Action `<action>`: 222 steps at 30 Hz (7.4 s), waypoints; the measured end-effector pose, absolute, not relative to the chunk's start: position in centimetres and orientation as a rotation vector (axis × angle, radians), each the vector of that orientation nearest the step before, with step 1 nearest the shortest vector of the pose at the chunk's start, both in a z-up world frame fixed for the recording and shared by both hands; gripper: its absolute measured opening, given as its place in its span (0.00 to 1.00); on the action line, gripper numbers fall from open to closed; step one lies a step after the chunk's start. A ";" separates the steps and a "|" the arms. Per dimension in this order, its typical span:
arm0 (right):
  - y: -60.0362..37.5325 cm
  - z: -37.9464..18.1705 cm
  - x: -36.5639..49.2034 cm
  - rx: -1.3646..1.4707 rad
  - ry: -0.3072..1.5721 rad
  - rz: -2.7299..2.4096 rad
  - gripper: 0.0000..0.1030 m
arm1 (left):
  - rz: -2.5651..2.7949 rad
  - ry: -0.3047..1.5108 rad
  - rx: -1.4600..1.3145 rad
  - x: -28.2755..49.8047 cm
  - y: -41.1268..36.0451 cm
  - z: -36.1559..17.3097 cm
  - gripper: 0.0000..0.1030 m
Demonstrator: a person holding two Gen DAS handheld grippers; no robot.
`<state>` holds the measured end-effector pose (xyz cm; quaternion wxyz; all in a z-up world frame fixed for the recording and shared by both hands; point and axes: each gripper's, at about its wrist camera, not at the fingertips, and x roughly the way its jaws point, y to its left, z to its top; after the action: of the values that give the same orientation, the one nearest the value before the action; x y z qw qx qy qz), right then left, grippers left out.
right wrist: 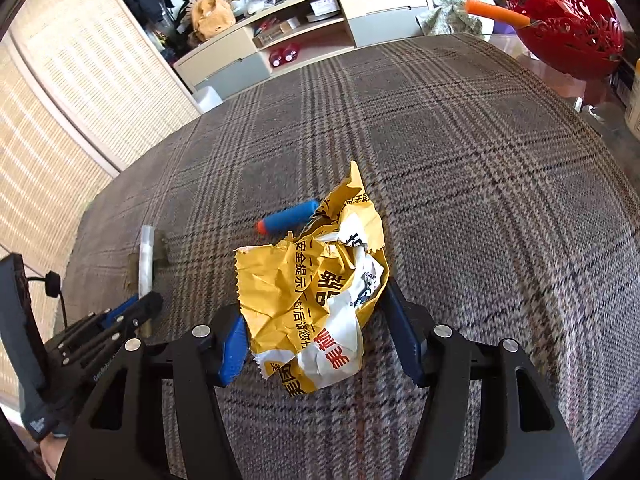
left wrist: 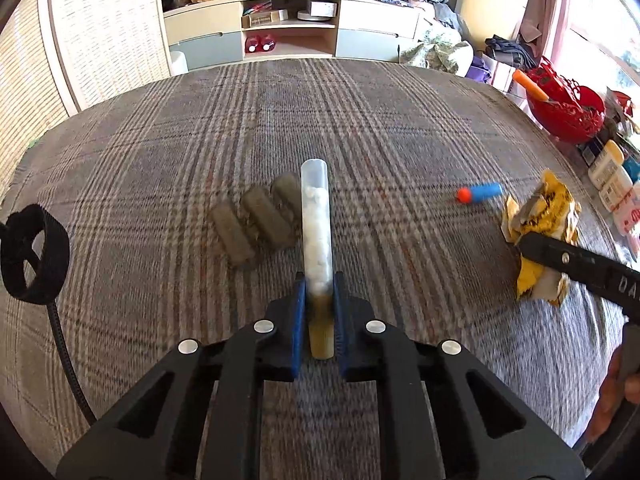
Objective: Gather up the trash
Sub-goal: 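Carry the glue tube and yellow wrapper over the bin and open both grippers, then grasp the three brown cylinders with the left gripper while the right grasps the blue foam dart, then carry the brown cylinders and foam dart over the bin and open both grippers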
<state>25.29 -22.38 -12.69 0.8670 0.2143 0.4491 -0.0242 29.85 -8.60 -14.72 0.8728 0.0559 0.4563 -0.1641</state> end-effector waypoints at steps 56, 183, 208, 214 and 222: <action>-12.2 -21.2 3.1 0.298 1.091 0.083 0.61 | -0.407 1.147 0.025 1.3 -2.9 -25.0 0.11; -20.3 -13.5 32.8 0.291 0.986 -0.052 0.13 | -0.317 0.941 0.179 34.2 -7.6 -15.0 0.64; -17.8 -8.6 18.3 0.270 0.964 0.007 0.13 | -0.338 0.895 0.146 18.1 -4.3 -9.8 0.63; -16.5 -8.2 12.4 0.249 0.930 0.020 0.13 | -0.354 0.886 0.130 11.9 -3.5 -9.6 0.63; -15.0 -8.9 6.2 0.199 0.888 0.034 0.13 | -0.374 0.900 0.111 5.4 -2.9 -10.4 0.63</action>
<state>6.17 -14.97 -8.95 0.8981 0.0960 0.4288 0.0166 5.39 -2.86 -10.42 0.8820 0.0535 0.4322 -0.1798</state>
